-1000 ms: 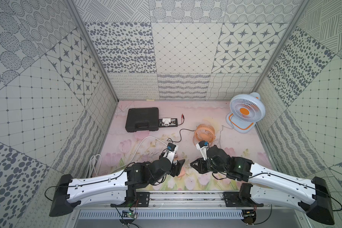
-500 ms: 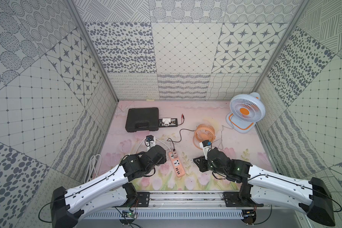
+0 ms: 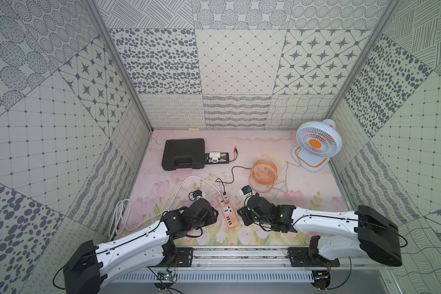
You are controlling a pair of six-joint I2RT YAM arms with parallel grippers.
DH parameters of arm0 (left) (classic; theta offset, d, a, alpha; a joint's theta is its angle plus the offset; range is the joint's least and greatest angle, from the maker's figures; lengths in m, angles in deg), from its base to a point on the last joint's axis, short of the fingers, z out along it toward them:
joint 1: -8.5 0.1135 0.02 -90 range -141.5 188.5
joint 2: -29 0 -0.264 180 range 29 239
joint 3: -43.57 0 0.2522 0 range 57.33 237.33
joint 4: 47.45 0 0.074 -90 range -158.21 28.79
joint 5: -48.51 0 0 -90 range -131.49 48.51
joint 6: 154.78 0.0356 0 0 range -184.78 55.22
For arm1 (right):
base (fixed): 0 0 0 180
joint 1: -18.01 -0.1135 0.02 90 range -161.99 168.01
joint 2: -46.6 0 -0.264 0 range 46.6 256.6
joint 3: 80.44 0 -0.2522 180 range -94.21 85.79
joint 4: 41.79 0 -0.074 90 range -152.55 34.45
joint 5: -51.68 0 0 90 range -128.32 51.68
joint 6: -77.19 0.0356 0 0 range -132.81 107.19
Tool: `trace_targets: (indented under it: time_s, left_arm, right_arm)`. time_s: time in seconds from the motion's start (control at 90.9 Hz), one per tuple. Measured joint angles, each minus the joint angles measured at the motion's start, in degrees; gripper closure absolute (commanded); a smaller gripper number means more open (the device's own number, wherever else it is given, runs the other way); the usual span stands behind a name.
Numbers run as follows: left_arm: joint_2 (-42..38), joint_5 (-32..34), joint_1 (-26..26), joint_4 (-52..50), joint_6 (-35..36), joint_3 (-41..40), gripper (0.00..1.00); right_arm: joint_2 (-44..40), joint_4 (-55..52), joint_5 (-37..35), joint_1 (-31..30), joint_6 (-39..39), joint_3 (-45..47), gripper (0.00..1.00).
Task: Plug the desk fan into the power strip
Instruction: Insert the plug into the socket.
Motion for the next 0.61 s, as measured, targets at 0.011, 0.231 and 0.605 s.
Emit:
trace_targets:
  time_s: [0.011, 0.231, 0.605]
  left_arm:
    - [0.02, -0.22, 0.07, 0.44, -0.07, -0.11, 0.51]
    - [3.91, -4.87, 1.11, 7.89, -1.9, -0.85, 0.52]
    - [9.75, -9.09, 1.46, 15.72, -3.21, -1.29, 0.55]
  right_arm:
    - [0.17, 0.28, 0.0, 0.0, -0.09, -0.07, 1.0]
    - [2.67, 4.94, -0.07, 0.0, -2.54, -0.5, 1.0]
    - [6.05, 6.6, -1.66, -0.02, -6.01, -3.56, 1.0]
